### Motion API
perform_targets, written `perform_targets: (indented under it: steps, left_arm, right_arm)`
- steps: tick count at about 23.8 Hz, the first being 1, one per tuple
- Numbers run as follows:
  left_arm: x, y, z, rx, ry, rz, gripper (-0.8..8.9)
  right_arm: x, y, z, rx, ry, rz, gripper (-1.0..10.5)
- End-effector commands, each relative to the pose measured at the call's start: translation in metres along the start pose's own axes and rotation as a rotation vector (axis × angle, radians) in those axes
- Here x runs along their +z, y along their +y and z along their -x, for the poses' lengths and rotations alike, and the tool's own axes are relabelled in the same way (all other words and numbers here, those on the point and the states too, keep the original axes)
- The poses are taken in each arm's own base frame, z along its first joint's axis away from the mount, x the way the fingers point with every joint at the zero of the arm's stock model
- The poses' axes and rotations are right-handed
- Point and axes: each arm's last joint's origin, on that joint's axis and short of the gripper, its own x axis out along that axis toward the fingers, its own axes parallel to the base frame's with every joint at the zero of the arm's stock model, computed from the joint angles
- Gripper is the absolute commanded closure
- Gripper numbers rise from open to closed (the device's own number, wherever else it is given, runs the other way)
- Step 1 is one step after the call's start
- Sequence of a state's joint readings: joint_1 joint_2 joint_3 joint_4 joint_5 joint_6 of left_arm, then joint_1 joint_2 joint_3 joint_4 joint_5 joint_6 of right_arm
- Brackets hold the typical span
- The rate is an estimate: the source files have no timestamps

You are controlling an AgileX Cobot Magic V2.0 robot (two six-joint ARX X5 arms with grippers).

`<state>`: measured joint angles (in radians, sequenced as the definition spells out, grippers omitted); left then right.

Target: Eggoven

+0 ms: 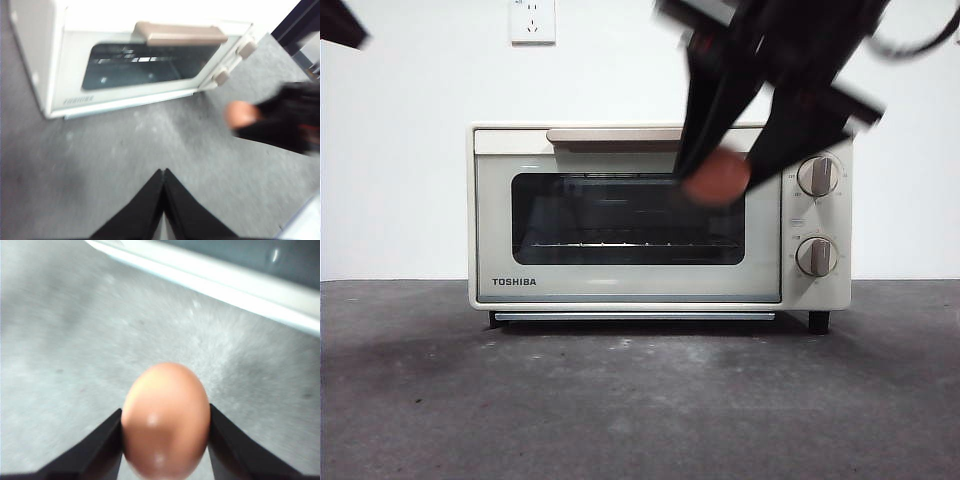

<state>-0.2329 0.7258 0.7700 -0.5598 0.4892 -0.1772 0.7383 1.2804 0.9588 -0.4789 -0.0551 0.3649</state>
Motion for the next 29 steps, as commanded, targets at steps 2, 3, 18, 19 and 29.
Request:
perform_targets:
  steps: [2,3,18,19,29]
  left_arm:
    - [0.02,-0.007,-0.026,-0.017,-0.055,-0.03,8.06]
    - [0.025,-0.009,-0.037,-0.016,-0.062,-0.044,8.06]
    - [0.089,-0.012,-0.139,0.001,-0.038,-0.141,8.06]
    - [0.091,-0.012,-0.145,0.0,-0.03,-0.144,8.06]
    - [0.085,-0.011,-0.179,0.031,0.025,-0.177,8.06]
  right_arm:
    - [0.0,0.005,0.042,0.019,-0.081,0.05,9.4]
    - [-0.003,0.004,0.055,0.0,-0.103,0.052,9.4]
    - [-0.028,-0.006,0.117,-0.083,-0.17,0.07,9.4]
    - [-0.028,-0.006,0.118,-0.084,-0.173,0.07,9.4]
    - [-0.03,-0.007,0.122,-0.104,-0.185,0.07,9.4]
